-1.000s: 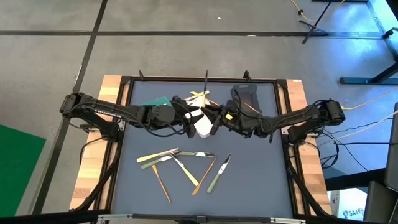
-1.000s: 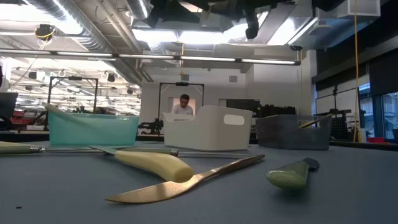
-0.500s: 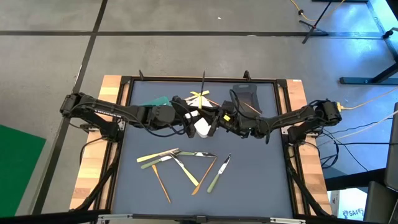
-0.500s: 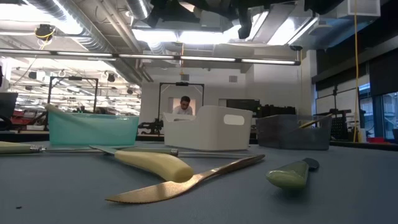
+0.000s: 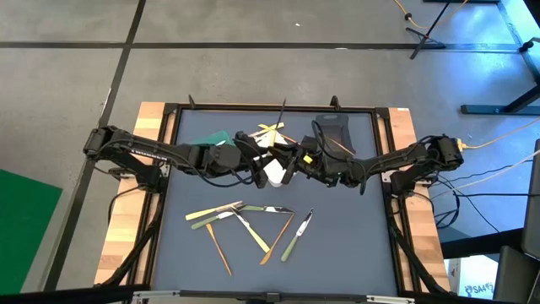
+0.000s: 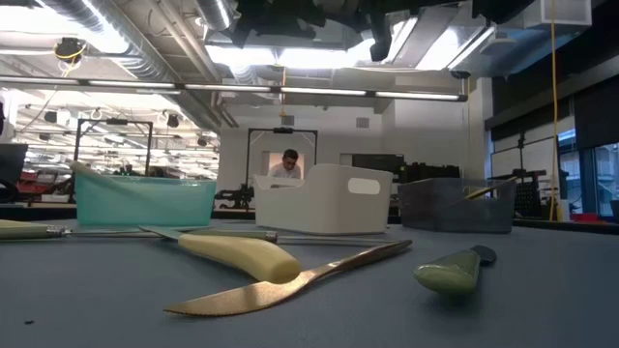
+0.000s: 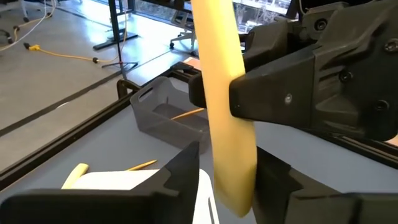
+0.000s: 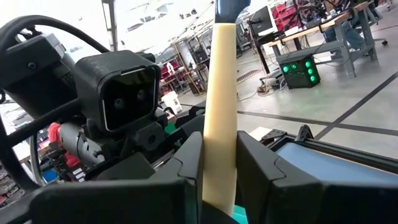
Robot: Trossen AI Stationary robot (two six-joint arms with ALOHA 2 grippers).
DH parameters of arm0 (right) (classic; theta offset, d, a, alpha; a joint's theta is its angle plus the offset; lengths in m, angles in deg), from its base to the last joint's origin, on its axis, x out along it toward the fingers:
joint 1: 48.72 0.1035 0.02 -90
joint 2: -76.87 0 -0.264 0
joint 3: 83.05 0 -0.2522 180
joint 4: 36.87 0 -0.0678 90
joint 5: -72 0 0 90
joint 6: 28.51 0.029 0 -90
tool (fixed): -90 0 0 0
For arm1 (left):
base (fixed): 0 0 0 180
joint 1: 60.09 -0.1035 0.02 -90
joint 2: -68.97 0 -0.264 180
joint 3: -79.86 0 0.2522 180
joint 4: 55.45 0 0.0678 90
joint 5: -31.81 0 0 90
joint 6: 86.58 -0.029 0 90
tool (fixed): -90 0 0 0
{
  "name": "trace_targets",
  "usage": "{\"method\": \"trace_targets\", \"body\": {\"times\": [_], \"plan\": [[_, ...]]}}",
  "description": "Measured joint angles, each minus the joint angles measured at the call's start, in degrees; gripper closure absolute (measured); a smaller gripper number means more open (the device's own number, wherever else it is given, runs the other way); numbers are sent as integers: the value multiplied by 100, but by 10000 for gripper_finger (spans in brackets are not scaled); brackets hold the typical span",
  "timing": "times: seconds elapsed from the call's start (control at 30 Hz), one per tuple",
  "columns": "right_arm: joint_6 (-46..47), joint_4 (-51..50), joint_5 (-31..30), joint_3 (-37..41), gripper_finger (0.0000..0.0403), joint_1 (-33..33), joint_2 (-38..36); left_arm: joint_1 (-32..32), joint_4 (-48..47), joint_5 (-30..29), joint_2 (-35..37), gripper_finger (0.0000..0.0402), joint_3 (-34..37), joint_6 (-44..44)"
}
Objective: Sort silverware by color (type)
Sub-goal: Put the right yellow table knife into the green bin
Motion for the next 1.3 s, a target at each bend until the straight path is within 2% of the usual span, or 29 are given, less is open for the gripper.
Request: {"method": "trace_targets", "body": {"times": [0.4, 1.3], "plan": [[18, -22, -15, 0, 343, 0, -2, -2, 8, 0, -1, 350, 0, -17], [9, -156, 9, 0, 343, 4, -9, -4, -14, -11, -1, 353, 6, -146]]}}
